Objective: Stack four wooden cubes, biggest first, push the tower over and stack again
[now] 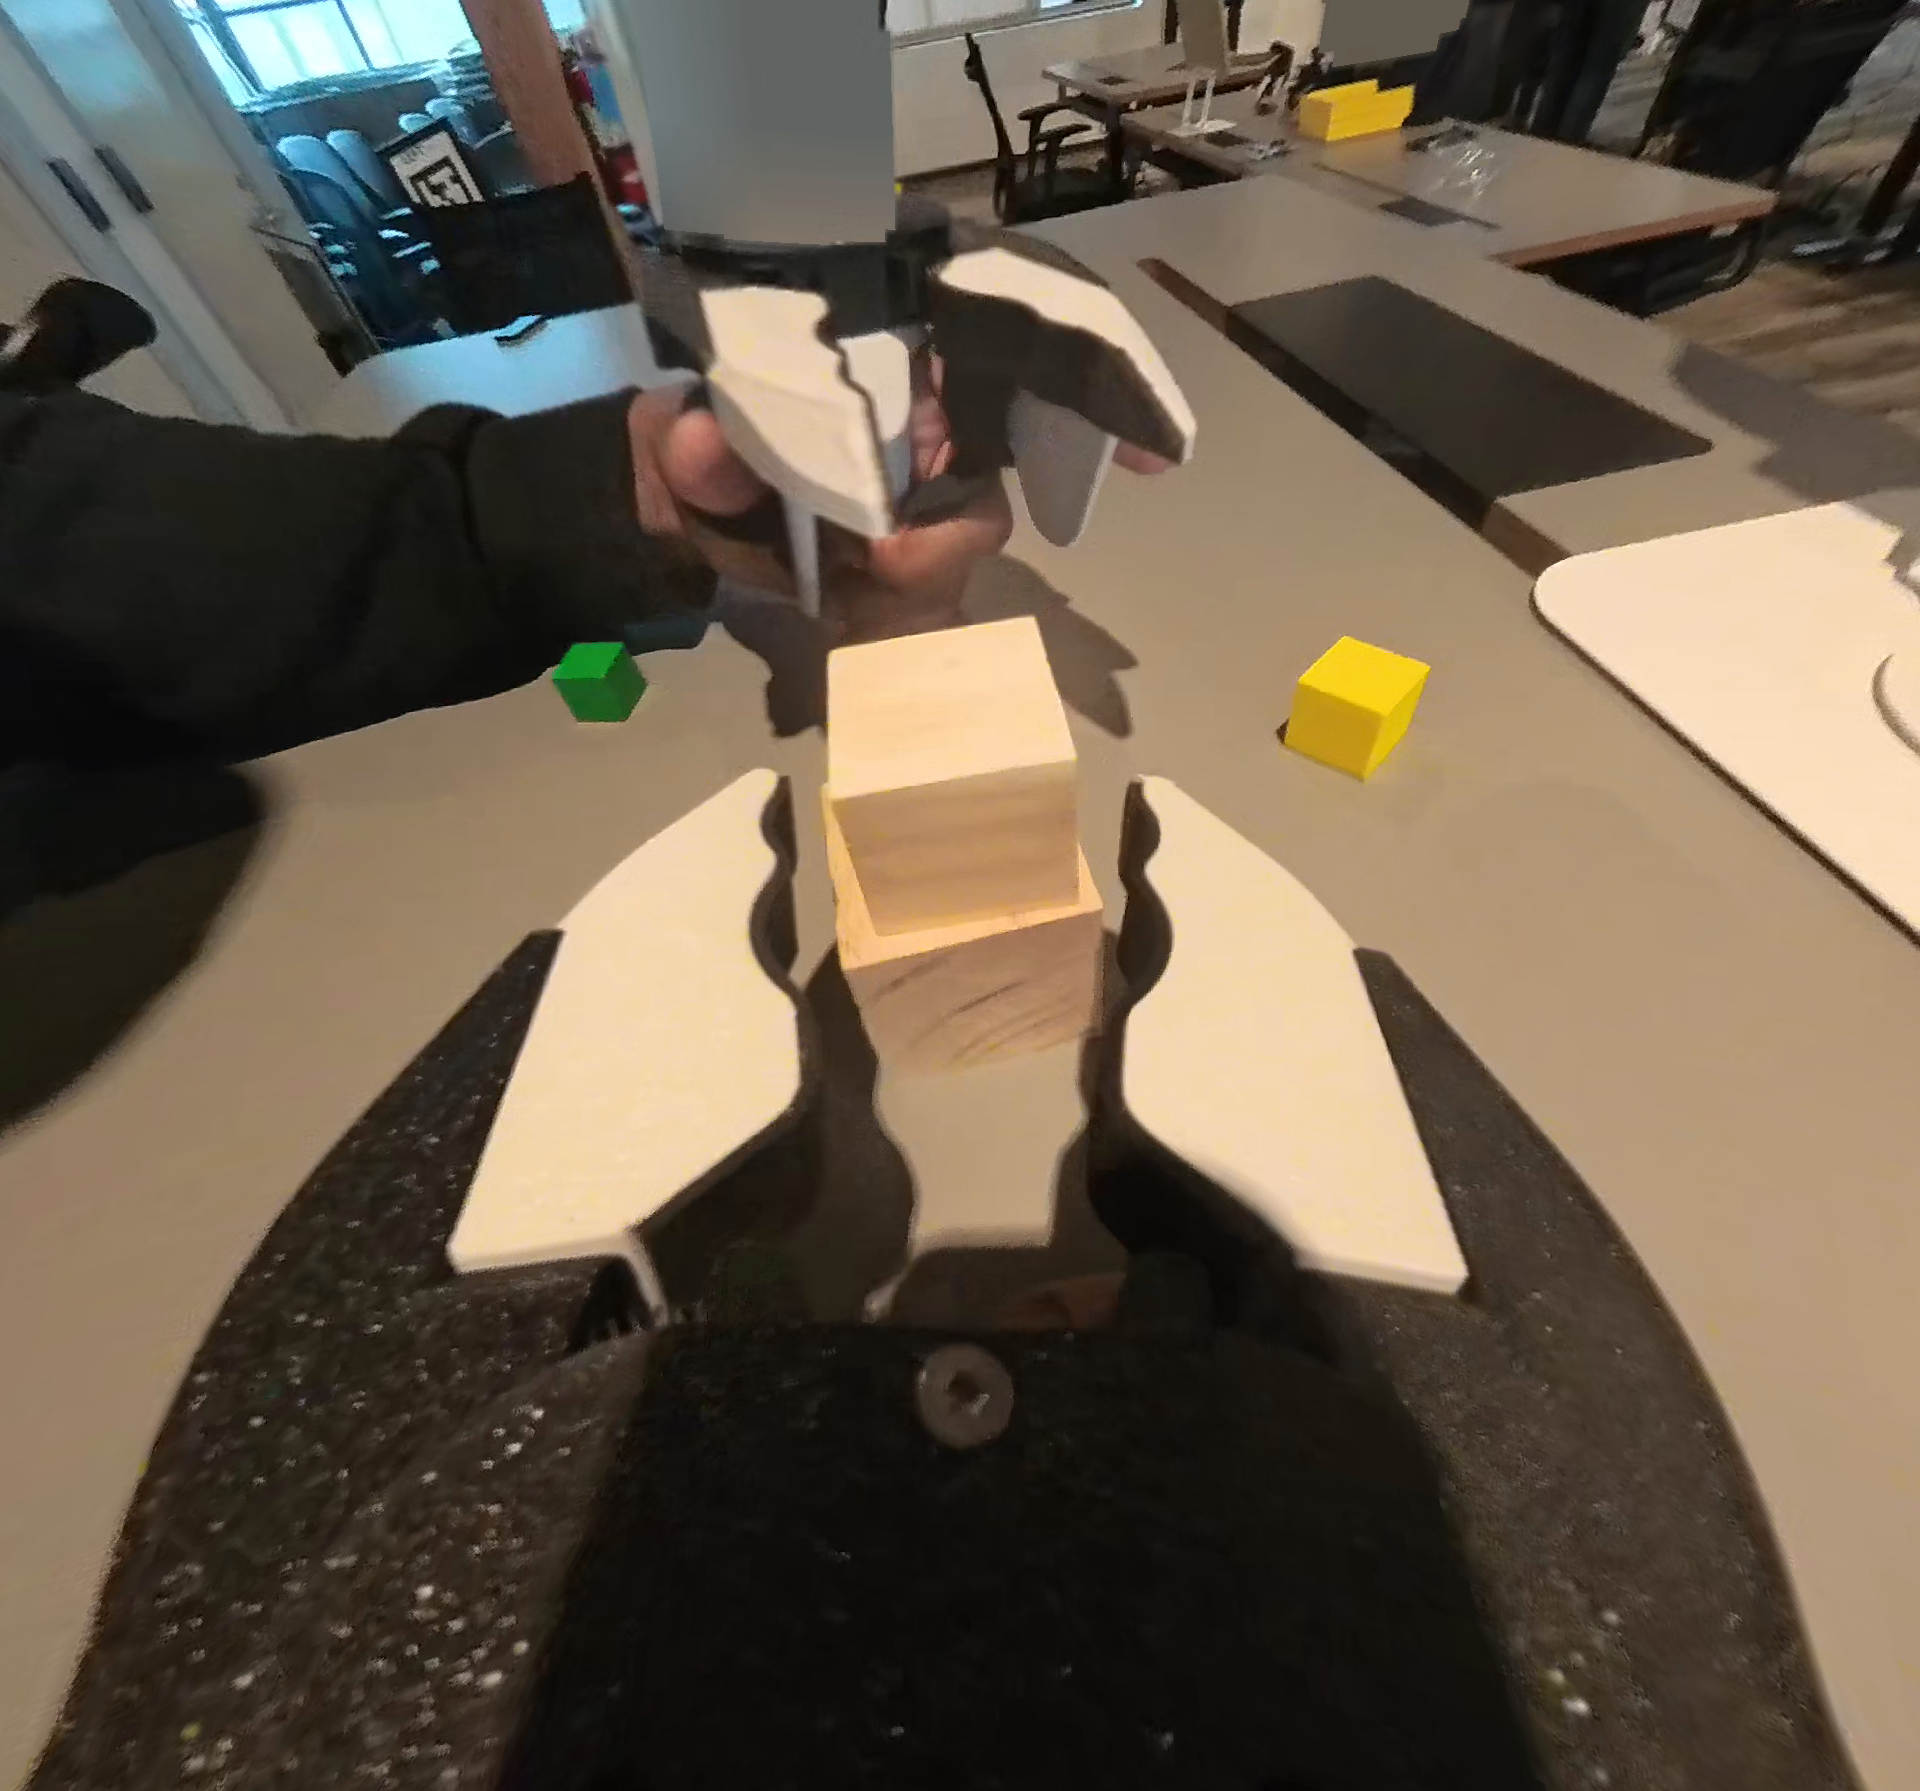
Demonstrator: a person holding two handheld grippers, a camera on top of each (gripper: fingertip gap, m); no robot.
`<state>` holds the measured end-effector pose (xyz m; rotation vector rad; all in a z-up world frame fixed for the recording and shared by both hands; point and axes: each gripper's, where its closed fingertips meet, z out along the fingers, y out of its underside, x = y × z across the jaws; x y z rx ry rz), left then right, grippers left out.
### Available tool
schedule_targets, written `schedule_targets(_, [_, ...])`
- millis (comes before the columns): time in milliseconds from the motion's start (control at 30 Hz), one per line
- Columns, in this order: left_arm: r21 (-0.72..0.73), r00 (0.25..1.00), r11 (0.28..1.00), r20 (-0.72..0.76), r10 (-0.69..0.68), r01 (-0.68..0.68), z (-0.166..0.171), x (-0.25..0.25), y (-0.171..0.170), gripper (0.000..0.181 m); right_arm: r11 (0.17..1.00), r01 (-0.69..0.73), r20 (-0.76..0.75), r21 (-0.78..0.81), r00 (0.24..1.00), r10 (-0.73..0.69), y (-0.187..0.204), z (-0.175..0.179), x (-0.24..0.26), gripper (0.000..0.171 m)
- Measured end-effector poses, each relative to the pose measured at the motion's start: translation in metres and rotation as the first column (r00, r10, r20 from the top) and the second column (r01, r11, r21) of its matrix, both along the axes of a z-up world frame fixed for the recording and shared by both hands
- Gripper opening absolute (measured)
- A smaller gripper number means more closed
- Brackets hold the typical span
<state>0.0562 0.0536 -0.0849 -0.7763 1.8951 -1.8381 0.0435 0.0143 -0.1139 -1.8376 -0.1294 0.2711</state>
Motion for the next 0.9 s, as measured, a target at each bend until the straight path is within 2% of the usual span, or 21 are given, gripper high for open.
schedule_targets(133, [-0.125, 0.998, 0.99, 0.017, 0.066, -0.063, 0.012, 0.007, 0.021, 0.053, 1.0, -0.002, 0.002, 0.005, 1.0, 0.002, 0.001, 0.001, 0.0, 0.046])
schedule_targets(267, [-0.207, 0.997, 0.975, -0.01, 0.081, -0.081, 0.016, 0.01, 0.032, 0.05, 1.0, -0.02, -0.017, 0.009, 1.0, 0.02, 0.001, 0.002, -0.001, 0.045])
schedule_targets(600, [-0.23, 0.997, 0.97, -0.025, 0.07, -0.074, 0.016, 0.01, 0.033, 0.048, 0.999, -0.048, -0.045, 0.001, 0.998, 0.048, 0.002, 0.001, -0.003, 0.046])
schedule_targets(633, [-0.232, 0.997, 0.97, -0.024, 0.07, -0.073, 0.016, 0.01, 0.034, 0.047, 0.998, -0.056, -0.051, 0.002, 0.997, 0.056, 0.002, 0.001, -0.003, 0.047])
schedule_targets(767, [-0.243, 0.995, 0.965, -0.03, 0.093, -0.098, 0.017, 0.012, 0.037, 0.047, 0.994, -0.104, -0.09, 0.019, 0.99, 0.105, -0.003, 0.005, -0.006, 0.07])
schedule_targets(900, [-0.168, 0.962, 0.948, -0.085, 0.261, -0.272, 0.006, 0.032, 0.052, 0.046, 0.985, -0.159, -0.149, 0.07, 0.974, 0.168, -0.009, 0.013, -0.008, 0.075])
